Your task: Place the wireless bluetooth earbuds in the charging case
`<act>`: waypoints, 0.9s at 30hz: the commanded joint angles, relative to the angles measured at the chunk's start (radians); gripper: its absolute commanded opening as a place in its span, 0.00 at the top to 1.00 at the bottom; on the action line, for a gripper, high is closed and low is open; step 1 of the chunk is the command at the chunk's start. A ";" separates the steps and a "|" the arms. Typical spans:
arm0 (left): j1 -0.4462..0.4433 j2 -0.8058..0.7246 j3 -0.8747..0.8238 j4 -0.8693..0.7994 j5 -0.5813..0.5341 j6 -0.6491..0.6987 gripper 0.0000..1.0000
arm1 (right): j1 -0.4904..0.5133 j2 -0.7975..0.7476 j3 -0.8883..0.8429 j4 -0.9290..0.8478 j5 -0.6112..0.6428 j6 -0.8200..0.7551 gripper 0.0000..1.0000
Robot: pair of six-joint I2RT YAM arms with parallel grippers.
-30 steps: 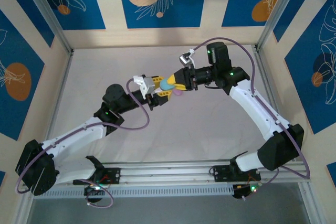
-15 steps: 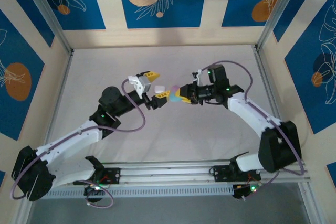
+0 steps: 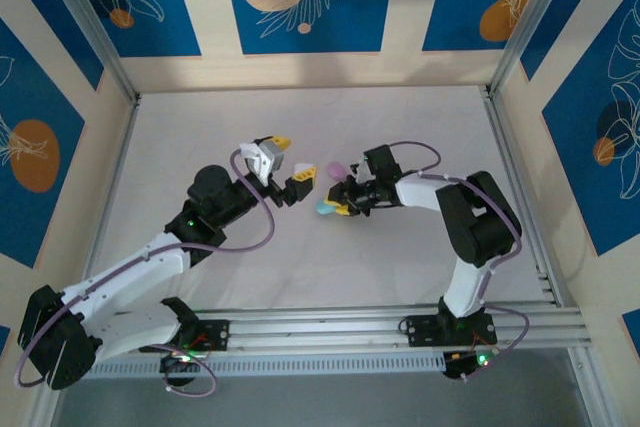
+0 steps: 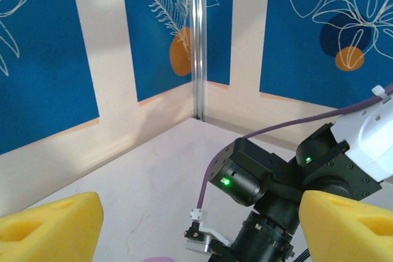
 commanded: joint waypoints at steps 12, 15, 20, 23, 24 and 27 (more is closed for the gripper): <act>-0.007 -0.060 -0.022 -0.060 -0.217 0.043 0.15 | 0.007 -0.040 0.053 -0.292 0.250 -0.138 0.54; -0.005 -0.058 -0.027 -0.061 -0.258 0.042 0.14 | -0.013 -0.098 0.053 -0.373 0.309 -0.175 0.47; 0.000 -0.042 -0.026 -0.104 -0.377 0.036 0.12 | -0.034 -0.254 0.070 -0.509 0.496 -0.248 0.45; 0.029 -0.029 -0.046 -0.155 -0.508 0.027 0.09 | -0.038 -0.405 0.045 -0.517 0.734 -0.333 0.43; 0.044 -0.027 -0.057 -0.170 -0.545 0.019 0.08 | -0.038 -0.446 0.027 -0.500 0.829 -0.378 0.43; 0.135 -0.020 -0.106 -0.219 -0.629 -0.034 0.04 | -0.059 -0.551 -0.072 -0.360 1.078 -0.554 0.32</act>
